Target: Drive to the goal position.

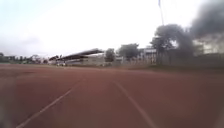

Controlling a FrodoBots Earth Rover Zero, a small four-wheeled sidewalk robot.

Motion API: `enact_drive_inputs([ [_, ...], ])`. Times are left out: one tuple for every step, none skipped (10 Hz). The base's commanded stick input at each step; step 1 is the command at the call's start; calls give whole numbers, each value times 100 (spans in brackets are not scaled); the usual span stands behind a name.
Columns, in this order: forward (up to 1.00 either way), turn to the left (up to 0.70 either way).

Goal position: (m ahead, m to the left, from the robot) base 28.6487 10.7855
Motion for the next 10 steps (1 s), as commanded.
enact_drive_inputs([
  [70, 0],
  [70, 0],
  [70, 0],
  [70, 0],
  [70, -13],
  [70, -20],
  [70, -13],
  [70, -6],
  [70, 0],
  [70, 0],
])
